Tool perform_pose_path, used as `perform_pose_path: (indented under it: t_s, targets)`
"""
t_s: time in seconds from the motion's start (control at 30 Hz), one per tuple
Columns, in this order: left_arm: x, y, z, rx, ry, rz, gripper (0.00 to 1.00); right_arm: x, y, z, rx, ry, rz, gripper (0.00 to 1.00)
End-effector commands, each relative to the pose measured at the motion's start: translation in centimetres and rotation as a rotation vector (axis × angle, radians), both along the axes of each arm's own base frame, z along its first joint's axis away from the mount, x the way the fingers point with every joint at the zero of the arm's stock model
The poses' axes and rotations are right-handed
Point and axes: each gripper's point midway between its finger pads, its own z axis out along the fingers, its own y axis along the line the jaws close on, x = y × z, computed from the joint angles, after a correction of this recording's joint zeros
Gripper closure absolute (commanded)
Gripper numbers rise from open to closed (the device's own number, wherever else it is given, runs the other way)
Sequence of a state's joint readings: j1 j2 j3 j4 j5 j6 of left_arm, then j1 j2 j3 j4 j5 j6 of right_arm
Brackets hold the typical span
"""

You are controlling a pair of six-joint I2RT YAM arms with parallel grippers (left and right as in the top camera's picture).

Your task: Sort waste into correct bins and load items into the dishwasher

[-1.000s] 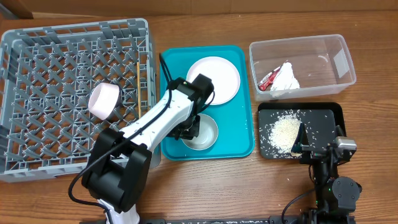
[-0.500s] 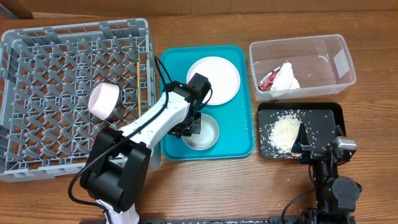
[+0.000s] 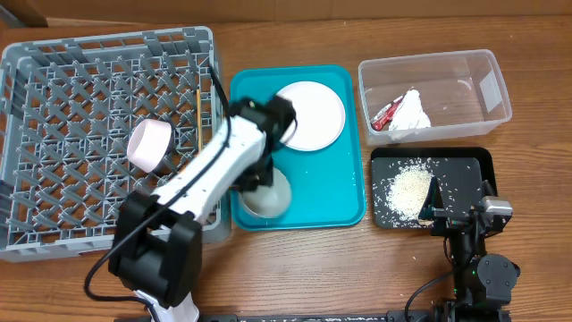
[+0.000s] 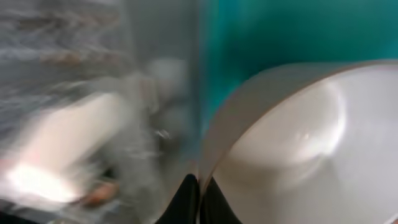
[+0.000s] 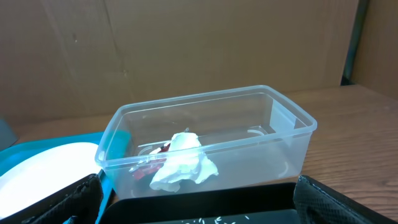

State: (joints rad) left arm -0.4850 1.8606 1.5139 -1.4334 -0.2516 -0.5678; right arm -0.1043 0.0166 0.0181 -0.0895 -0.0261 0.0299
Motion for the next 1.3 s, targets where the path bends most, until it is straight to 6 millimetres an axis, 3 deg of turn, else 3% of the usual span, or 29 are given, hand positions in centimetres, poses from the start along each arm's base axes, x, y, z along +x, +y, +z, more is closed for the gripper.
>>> perform_pose_path:
  t_s: [0.0, 0.1, 0.2, 0.3, 0.4, 0.53, 0.67, 0.73, 0.87, 1.13, 1.27]
  targets:
    - [3.9, 4.6, 10.1, 0.202, -0.332, 0.079, 0.96, 0.0, -0.1, -0.2, -0.001, -0.003, -0.006, 0.00]
    - [4.1, 6.8, 15.2, 0.315, -0.430, 0.056, 0.96, 0.0, -0.1, -0.2, -0.001, -0.003, -0.006, 0.00]
    - [4.0, 8.3, 18.3, 0.389, -0.512, 0.016, 0.96, 0.0, -0.1, -0.2, -0.001, -0.003, -0.006, 0.00]
    - [3.5, 9.6, 19.9, 0.422, -0.539, 0.005, 0.96, 0.0, -0.1, -0.2, -0.001, -0.003, -0.006, 0.00]
    - [2.6, 12.3, 21.0, 0.467, -0.535, 0.030, 0.96, 0.0, -0.1, -0.2, -0.001, -0.003, -0.006, 0.00]
    - [0.0, 17.2, 20.8, 0.534, -0.489, 0.152, 0.96, 0.0, -0.1, -0.2, -0.001, -0.003, -0.006, 0.00]
    - [-3.2, 22.8, 21.2, 0.669, -0.521, 0.400, 0.96, 0.0, -0.1, -0.2, -0.001, -0.003, -0.006, 0.00]
    - [-3.5, 24.2, 21.0, 0.696, -0.519, 0.460, 0.96, 0.0, -0.1, -0.2, -0.001, -0.003, -0.006, 0.00]
    - [-2.1, 25.4, 20.7, 0.752, -0.525, 0.476, 0.96, 0.0, -0.1, -0.2, -0.001, -0.003, -0.006, 0.00]
    - [1.3, 26.2, 20.3, 0.960, -0.460, 0.347, 0.96, 0.0, -0.1, -0.2, -0.001, -0.003, -0.006, 0.00]
    - [2.6, 27.3, 18.2, 0.985, -0.412, 0.365, 0.96, 0.0, -0.1, -0.2, -0.001, -0.003, -0.006, 0.00]
